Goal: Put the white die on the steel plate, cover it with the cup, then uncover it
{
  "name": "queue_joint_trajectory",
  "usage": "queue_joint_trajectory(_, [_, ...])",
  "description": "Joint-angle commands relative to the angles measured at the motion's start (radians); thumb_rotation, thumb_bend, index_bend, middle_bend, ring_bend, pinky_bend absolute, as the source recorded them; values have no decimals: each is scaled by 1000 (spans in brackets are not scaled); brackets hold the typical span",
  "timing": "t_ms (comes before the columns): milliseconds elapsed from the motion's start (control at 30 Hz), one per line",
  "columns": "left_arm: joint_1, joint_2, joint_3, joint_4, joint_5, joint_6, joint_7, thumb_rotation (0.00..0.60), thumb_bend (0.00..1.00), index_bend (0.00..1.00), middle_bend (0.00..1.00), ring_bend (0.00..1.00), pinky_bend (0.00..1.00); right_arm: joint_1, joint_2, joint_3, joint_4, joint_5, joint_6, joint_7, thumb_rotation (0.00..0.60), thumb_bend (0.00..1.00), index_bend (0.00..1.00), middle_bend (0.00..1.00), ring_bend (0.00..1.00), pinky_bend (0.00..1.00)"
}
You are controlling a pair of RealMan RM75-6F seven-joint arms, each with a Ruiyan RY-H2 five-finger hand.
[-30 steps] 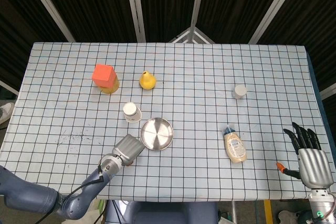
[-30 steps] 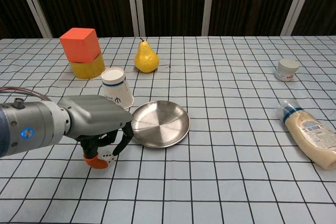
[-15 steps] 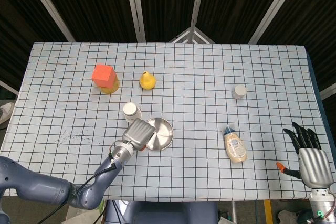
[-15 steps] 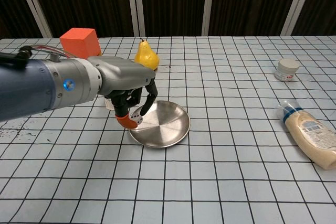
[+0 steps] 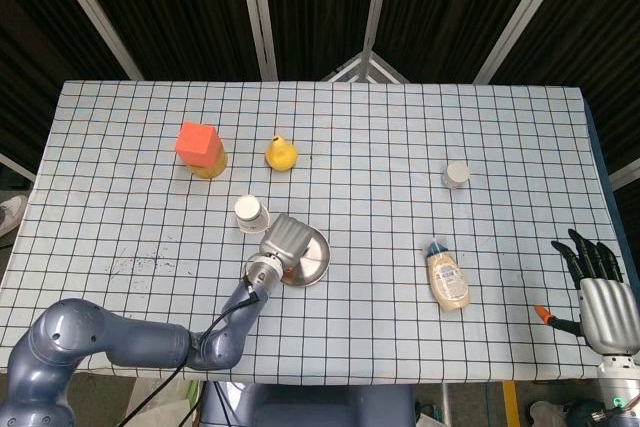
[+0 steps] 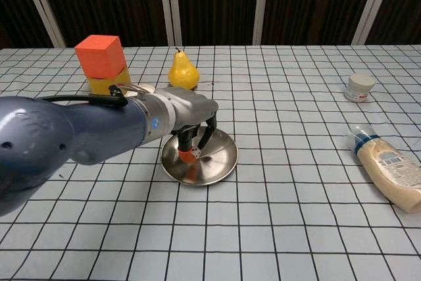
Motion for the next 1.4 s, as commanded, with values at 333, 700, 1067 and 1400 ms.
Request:
queue_joint_trajectory(333, [-31, 6, -36, -65, -36, 9, 10, 600, 241, 359, 856, 766, 737, -2, 5, -2, -3, -12, 9, 12, 600, 143, 171, 33, 87, 0])
queue_joint_trajectory(700, [-29, 197, -72, -389, -55, 218, 85, 600, 241, 349, 811, 730, 716, -7, 7, -8, -16, -28, 20, 8, 600, 143, 171, 33, 87, 0])
queue_joint_trajectory(1067, [110, 424, -7, -556, 102, 348, -29, 600, 198, 366, 390, 497, 649, -6, 8, -11, -20, -26, 14, 7, 600, 143, 171, 33, 87, 0])
queue_joint_trajectory(1400, [152, 502, 55, -453, 129, 319, -23, 600, 102, 342, 237, 530, 694, 1, 1, -14, -23, -27, 1, -4, 600, 143, 171, 33, 87, 0])
